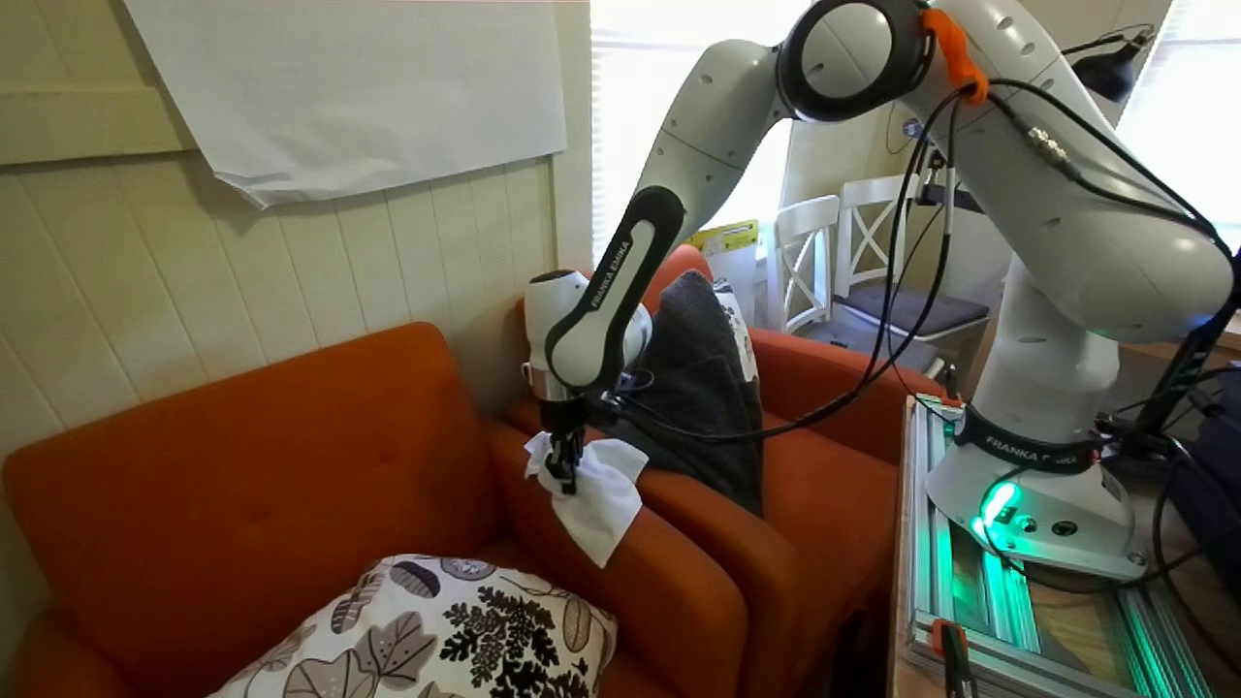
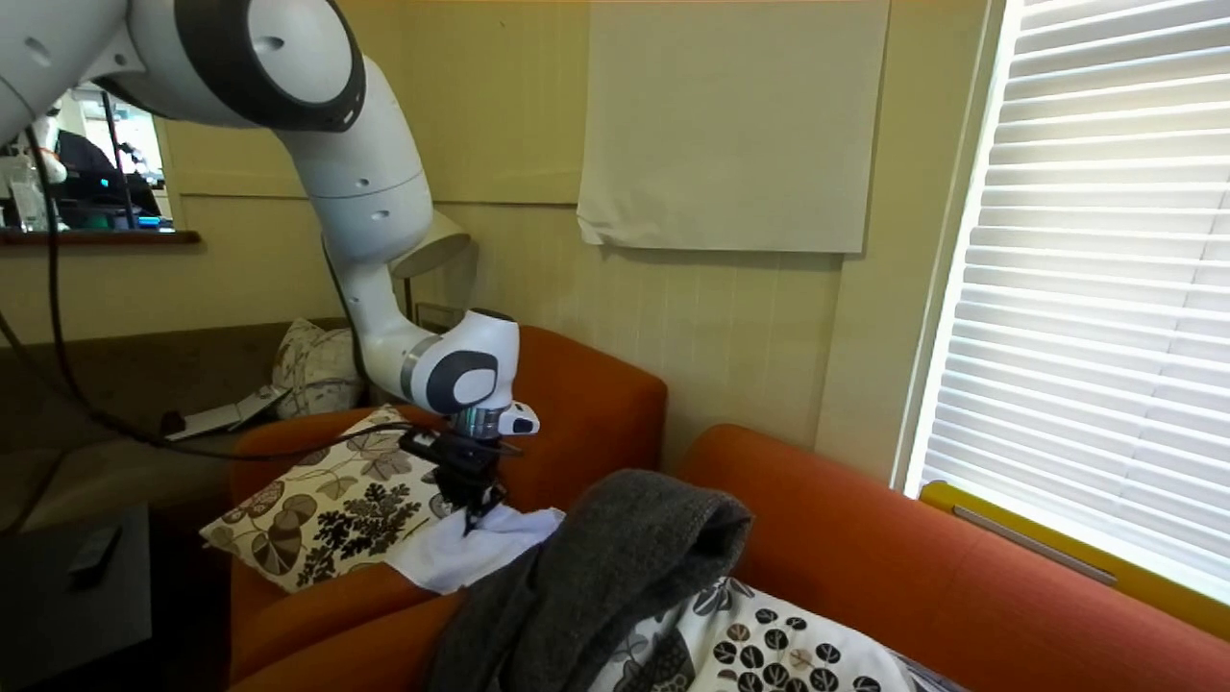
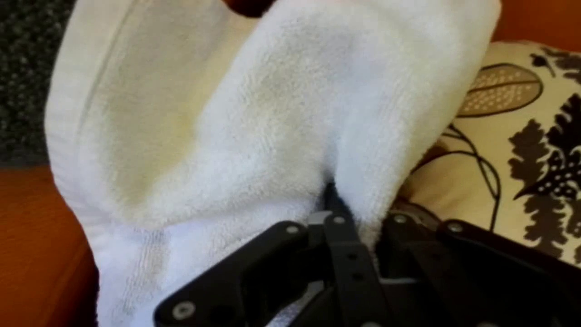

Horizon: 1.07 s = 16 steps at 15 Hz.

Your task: Use the white towel to wipe the right armrest of the sofa on the left

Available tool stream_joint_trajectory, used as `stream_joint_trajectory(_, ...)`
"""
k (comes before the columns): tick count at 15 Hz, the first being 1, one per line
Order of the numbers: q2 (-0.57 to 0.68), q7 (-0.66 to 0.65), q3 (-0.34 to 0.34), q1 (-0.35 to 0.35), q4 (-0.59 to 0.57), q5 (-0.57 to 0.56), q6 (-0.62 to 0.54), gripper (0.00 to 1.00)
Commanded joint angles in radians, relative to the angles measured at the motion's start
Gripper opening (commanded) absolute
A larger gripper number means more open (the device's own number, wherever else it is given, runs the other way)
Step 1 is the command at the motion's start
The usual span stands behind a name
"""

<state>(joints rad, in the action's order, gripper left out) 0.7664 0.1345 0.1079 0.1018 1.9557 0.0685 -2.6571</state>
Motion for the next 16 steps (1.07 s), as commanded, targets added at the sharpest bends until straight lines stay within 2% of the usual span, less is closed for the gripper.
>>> stream_joint_trajectory(1,-0.003,-0.114,-0.081,0.052,0.009,-0.062,-0.047,0.03)
stream_joint_trajectory(3,-0.012,-0.060,-0.035,0.004,0.032,-0.050,-0.020,0.03)
stream_joint_trajectory(4,-0.024,0.028,0.034,-0.054,0.056,-0.027,-0.022,0.03)
stream_joint_trajectory(5,-0.041,0.086,0.074,-0.082,0.079,-0.025,0.011,0.03)
stream_joint_trajectory(8,-0.084,0.189,0.161,-0.143,0.156,-0.010,0.074,0.03)
stream_joint_trajectory(11,-0.107,0.235,0.172,-0.158,0.210,-0.017,0.214,0.03)
stream_joint_trajectory(16,-0.096,0.325,0.165,-0.153,0.246,-0.023,0.336,0.03)
